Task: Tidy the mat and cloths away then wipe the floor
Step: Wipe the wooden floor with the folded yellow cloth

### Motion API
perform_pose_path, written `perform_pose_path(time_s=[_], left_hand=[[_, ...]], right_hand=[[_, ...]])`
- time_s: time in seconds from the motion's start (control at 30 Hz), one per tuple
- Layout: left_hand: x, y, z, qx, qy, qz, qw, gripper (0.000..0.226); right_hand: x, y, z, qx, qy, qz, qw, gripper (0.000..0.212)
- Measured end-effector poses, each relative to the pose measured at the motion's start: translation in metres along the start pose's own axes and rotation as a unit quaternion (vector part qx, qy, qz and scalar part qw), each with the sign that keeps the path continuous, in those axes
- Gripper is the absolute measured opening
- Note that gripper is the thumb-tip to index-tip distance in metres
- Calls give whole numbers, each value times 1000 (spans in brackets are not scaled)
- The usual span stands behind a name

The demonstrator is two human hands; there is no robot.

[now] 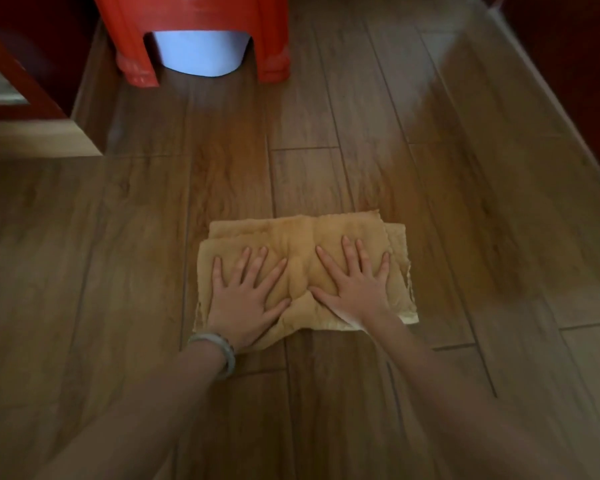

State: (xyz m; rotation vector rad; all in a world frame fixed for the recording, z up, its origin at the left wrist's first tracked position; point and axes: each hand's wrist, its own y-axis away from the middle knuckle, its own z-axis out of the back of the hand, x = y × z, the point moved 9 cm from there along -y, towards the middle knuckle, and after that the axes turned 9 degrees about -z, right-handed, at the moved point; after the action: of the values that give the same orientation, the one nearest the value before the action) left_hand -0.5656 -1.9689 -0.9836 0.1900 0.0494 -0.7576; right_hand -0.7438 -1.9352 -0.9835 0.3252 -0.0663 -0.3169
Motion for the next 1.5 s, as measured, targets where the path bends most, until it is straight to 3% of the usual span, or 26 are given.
perform_pose_path(time_s=[0.2, 0.43, 0.77, 1.1, 1.5], left_hand=[[-11, -13, 1, -10, -13, -12, 1000, 69], [-118, -20, -6, 17, 16, -128, 992, 73], [-139, -133, 12, 3, -6, -75, 997, 79], [-115, -218, 26, -5, -20, 14, 1000, 77], [-130, -143, 12, 68, -3, 56, 996, 69]], right_hand=[[-14, -6, 5, -21, 17, 23, 999, 75], [-133, 50, -14, -47, 25, -14, 998, 73], [-203, -38, 20, -56, 25, -29, 998, 81], [-209, -140, 49, 32, 5, -32, 999, 73], [-188, -121, 43, 7, 35, 95, 995, 80]])
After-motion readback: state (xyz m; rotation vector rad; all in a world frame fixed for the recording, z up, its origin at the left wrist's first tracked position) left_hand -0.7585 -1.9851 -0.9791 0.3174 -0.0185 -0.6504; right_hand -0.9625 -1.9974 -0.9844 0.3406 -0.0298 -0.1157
